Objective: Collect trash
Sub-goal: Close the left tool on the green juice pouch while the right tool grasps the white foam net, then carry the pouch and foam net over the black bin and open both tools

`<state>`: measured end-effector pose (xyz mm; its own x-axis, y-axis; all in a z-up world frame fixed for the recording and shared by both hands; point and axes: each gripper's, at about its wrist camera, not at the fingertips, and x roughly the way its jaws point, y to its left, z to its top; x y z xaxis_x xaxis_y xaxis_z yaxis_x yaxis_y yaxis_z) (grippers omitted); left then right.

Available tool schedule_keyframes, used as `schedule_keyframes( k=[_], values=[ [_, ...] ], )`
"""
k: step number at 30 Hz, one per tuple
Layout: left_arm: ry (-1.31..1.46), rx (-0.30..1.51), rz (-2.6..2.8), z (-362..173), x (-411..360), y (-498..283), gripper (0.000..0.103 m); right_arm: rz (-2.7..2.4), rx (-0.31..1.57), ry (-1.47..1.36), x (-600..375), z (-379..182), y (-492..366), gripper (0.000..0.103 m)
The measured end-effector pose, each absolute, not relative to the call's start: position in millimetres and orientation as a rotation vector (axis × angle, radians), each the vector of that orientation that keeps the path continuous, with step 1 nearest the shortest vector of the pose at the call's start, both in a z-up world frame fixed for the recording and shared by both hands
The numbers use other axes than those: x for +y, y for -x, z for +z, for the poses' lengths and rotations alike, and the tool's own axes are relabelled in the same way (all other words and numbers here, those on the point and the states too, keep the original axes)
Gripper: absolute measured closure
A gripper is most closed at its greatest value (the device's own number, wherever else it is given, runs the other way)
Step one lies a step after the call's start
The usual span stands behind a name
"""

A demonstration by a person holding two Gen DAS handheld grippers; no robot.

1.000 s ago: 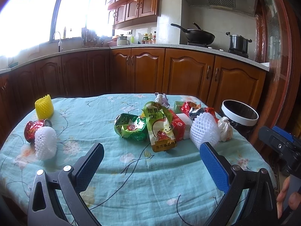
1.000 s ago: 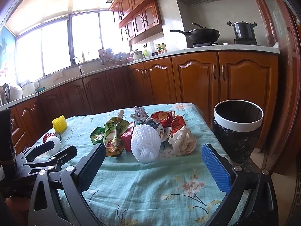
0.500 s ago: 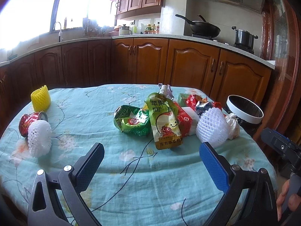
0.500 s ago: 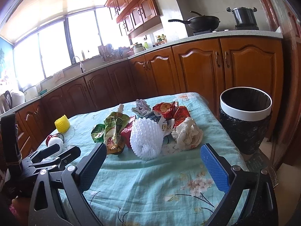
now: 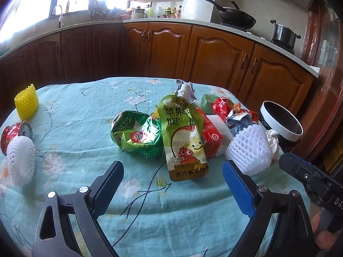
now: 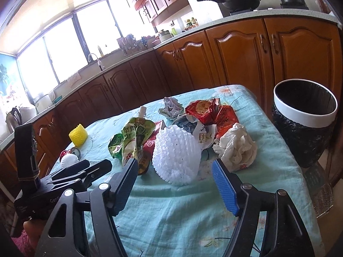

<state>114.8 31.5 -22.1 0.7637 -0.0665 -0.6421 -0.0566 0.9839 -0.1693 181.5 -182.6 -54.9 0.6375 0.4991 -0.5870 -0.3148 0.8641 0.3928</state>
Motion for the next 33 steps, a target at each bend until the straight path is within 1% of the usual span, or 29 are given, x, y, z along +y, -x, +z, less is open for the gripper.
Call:
schedule_keyframes(
  k=[6,8,10,11,12,13,15,17,18,19,21,22,28,33],
  values=[
    [0.168,0.745,-0.005,-30,27,-143,0.01,0.5,0.814,-0.297,-178,-68,-206,0.031],
    [0.166,0.76,-0.006,-34,27,-152,0.014,0.511,0.837,-0.306,-176,-74,-214,0.034],
    [0.165,0.776,-0.01,-37,27,-159,0.02,0.515,0.864,-0.316,-175,-79,-219,0.051],
    [0.165,0.784,-0.012,-39,27,-163,0.023,0.52,0.876,-0.321,-175,-81,-222,0.056],
    [0.167,0.79,-0.014,-40,27,-166,0.025,0.524,0.882,-0.327,-176,-83,-224,0.063],
    [0.17,0.798,-0.014,-42,27,-168,0.026,0.527,0.884,-0.329,-177,-84,-225,0.068],
    [0.18,0.807,-0.022,-44,28,-172,0.028,0.537,0.887,-0.333,-177,-84,-226,0.074],
    [0.181,0.815,-0.035,-47,27,-177,0.04,0.542,0.883,-0.334,-178,-83,-226,0.08],
    [0.185,0.821,-0.05,-48,26,-178,0.044,0.542,0.881,-0.333,-179,-83,-225,0.081],
    [0.193,0.826,-0.066,-49,26,-179,0.05,0.544,0.88,-0.333,-179,-82,-224,0.083],
    [0.188,0.819,-0.07,-49,26,-180,0.051,0.552,0.88,-0.338,-180,-82,-222,0.084],
    [0.186,0.814,-0.075,-49,26,-179,0.053,0.552,0.879,-0.339,-180,-81,-221,0.085],
    [0.188,0.776,-0.1,-42,31,-166,0.056,0.567,0.858,-0.345,-183,-72,-211,0.086],
    [0.19,0.714,-0.115,-23,34,-143,0.057,0.57,0.817,-0.341,-189,-58,-205,0.086]
  ],
)
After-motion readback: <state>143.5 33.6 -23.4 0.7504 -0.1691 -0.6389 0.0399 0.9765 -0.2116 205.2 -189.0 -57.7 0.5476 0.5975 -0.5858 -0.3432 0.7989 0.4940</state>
